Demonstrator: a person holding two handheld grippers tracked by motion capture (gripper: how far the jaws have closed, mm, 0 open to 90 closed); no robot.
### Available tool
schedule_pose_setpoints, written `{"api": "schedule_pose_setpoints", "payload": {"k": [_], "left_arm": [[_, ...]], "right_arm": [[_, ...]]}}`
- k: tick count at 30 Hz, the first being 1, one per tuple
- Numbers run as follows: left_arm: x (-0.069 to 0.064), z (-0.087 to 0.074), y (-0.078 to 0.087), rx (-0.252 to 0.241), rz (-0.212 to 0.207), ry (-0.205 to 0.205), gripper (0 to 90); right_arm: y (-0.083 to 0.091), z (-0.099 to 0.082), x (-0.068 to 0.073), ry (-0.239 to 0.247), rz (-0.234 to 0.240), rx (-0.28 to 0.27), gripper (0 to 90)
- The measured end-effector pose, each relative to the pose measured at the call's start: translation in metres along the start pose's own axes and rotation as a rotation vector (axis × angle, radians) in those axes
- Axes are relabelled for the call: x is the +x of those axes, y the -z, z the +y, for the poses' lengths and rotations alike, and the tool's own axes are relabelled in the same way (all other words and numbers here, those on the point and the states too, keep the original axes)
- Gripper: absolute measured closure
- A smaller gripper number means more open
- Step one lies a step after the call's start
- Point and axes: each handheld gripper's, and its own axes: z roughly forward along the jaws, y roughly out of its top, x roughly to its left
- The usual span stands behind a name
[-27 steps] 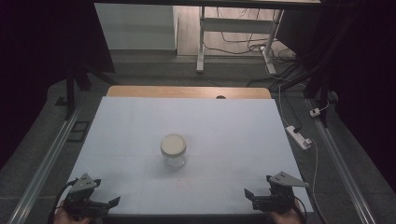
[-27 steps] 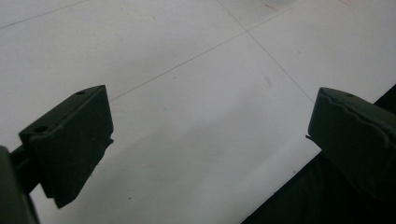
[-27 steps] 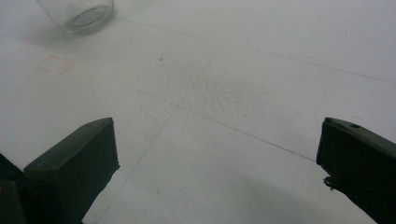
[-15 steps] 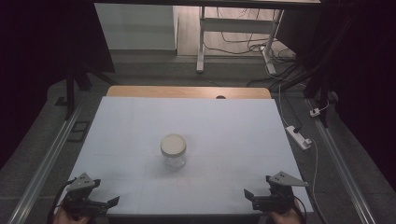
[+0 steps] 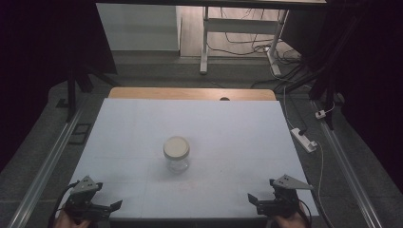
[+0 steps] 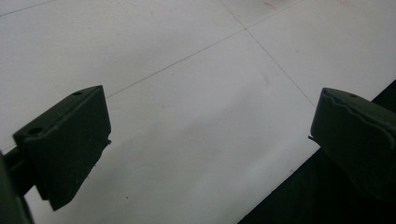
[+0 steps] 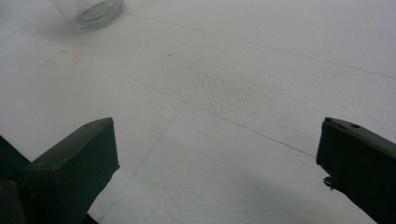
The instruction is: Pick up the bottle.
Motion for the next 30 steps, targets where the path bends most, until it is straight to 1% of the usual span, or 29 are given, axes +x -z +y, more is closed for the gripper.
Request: {"api": "schedule_pose_setpoints", "payload": {"k": [1, 4, 9, 10, 13, 16, 19, 25, 27, 30], "left_arm": [[-0.001, 0.001, 0.000, -0.006, 0.006, -0.009, 0.0], [-0.002, 0.003, 0.001, -0.012, 0.012, -0.020, 0.0], [-0.002, 0.009, 0.001, -0.025, 0.001, -0.027, 0.0], [-0.002, 0.010, 0.001, -0.029, -0.004, -0.029, 0.0], [-0.002, 0.013, -0.002, -0.057, -0.034, -0.060, 0.0], [-0.003, 0.017, -0.007, -0.059, -0.058, -0.082, 0.0], [-0.005, 0.022, -0.011, -0.065, -0.072, -0.098, 0.0], [-0.010, 0.034, -0.017, -0.087, -0.091, -0.123, 0.0], [-0.011, 0.037, -0.020, -0.090, -0.102, -0.125, 0.0], [-0.012, 0.043, -0.024, -0.094, -0.107, -0.121, 0.0]], "right_arm": [[0.000, 0.000, 0.000, 0.000, 0.002, 0.000, 0.0], [0.000, 0.000, 0.000, -0.001, 0.006, 0.003, 0.0], [-0.001, 0.000, 0.000, 0.003, 0.006, 0.009, 0.0], [-0.001, 0.000, 0.001, 0.005, 0.007, 0.010, 0.0], [-0.001, 0.000, 0.001, 0.010, 0.010, 0.012, 0.0], [-0.002, 0.000, 0.001, 0.017, 0.011, 0.015, 0.0], [-0.002, 0.000, 0.002, 0.019, 0.013, 0.017, 0.0], [-0.002, 0.001, 0.003, 0.029, 0.016, 0.020, 0.0], [-0.002, 0.001, 0.003, 0.031, 0.017, 0.024, 0.0], [-0.002, 0.001, 0.004, 0.037, 0.020, 0.024, 0.0]]}}
